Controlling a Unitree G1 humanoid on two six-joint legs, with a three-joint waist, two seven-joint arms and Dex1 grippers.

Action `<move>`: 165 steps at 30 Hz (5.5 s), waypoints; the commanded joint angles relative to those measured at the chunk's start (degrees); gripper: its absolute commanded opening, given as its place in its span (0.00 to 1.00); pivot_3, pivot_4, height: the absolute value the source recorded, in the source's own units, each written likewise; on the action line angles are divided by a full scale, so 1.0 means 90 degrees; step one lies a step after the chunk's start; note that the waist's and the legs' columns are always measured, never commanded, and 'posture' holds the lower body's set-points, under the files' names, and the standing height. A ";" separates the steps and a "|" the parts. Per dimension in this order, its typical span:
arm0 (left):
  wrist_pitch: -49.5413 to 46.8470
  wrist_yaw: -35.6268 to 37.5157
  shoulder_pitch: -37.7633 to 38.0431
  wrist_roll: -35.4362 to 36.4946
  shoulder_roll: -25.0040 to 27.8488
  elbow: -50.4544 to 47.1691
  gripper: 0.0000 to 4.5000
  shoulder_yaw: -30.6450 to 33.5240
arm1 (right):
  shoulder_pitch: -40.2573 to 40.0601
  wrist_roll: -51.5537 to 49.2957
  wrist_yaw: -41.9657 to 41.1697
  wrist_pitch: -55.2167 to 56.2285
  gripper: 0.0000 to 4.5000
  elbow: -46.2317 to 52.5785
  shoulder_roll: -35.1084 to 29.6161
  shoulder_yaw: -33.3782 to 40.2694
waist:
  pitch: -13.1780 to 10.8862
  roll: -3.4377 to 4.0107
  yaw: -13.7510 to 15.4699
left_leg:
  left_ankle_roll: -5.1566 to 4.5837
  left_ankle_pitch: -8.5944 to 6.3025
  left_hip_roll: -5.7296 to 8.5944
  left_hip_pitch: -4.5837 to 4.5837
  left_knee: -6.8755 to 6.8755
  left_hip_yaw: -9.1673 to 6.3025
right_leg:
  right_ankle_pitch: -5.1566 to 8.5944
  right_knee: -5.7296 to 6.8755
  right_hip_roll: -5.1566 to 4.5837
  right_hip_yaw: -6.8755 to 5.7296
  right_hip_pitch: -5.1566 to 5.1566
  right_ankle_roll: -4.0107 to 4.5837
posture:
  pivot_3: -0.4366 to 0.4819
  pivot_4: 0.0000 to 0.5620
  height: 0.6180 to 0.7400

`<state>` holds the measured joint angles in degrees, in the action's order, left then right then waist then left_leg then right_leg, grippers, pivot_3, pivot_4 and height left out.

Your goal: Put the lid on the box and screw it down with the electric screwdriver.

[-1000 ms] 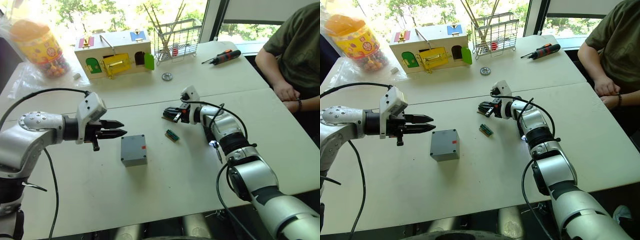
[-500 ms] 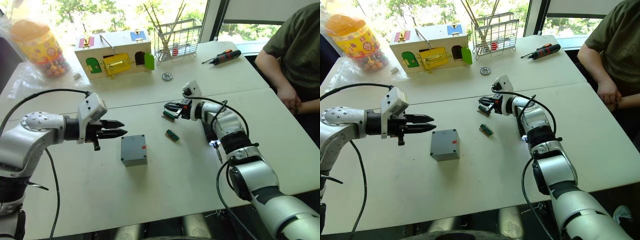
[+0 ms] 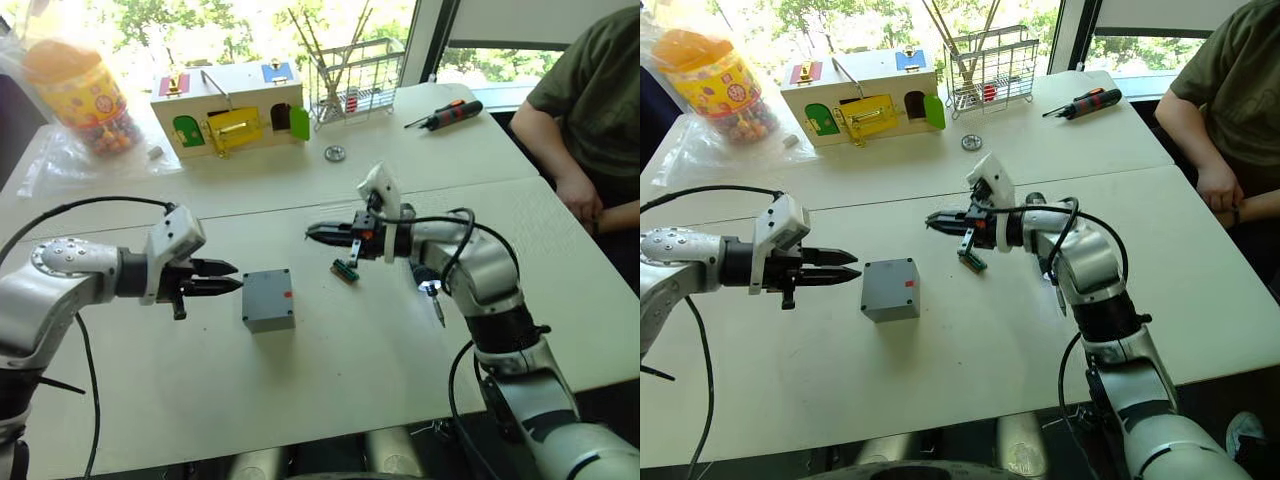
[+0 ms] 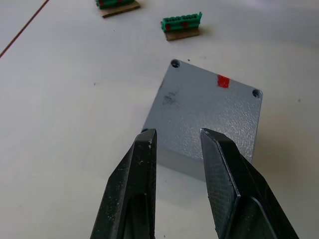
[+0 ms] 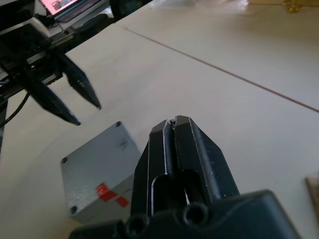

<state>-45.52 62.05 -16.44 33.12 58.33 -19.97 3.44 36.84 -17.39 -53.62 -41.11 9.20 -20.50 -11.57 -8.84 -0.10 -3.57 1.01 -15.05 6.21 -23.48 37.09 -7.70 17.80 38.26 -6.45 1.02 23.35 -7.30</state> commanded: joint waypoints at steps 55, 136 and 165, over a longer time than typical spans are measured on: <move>0.0393 -0.0082 -0.0179 -0.0341 -0.0222 -0.0043 0.30 -0.0264 | -0.0349 0.0190 0.0581 0.0506 0.01 -0.0301 0.0201 -0.0837 | 0.0000 0.0000 0.0131 | 0.0000 0.0000 0.0000 0.0000 0.0003 0.0001 | 0.0000 0.0000 0.0002 -0.0001 -0.0002 0.0000 | 0.48 0.27 1.00; 0.1007 0.0214 -0.1285 -0.0587 -0.1207 0.0787 0.30 -0.0730 | 0.1541 -0.1387 0.1324 -0.1984 0.39 0.0094 -0.0559 0.3173 | 0.0017 -0.0027 0.0139 | 0.0009 0.0005 -0.0010 -0.0057 0.0000 -0.0012 | -0.0016 0.0001 -0.0003 -0.0030 0.0063 0.0002 | 0.48 0.27 1.00; 0.0828 -0.0283 -0.0268 -0.1049 -0.0939 0.0089 0.30 -0.0951 | -0.0901 -0.1228 0.2650 0.1001 0.39 0.1194 0.1937 0.0736 | 0.0008 -0.0007 0.0117 | 0.0009 0.0017 0.0018 -0.0046 0.0010 -0.0009 | -0.0021 0.0035 -0.0001 -0.0009 0.0057 -0.0005 | 0.48 0.27 1.00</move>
<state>-38.16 59.56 -18.80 24.23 49.71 -18.81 -4.20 28.10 -28.28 -29.55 -34.84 17.93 -3.32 -4.74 -8.77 -0.17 -2.52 1.09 -14.90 6.38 -23.89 37.18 -7.78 17.62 38.57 -6.46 0.94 23.87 -7.35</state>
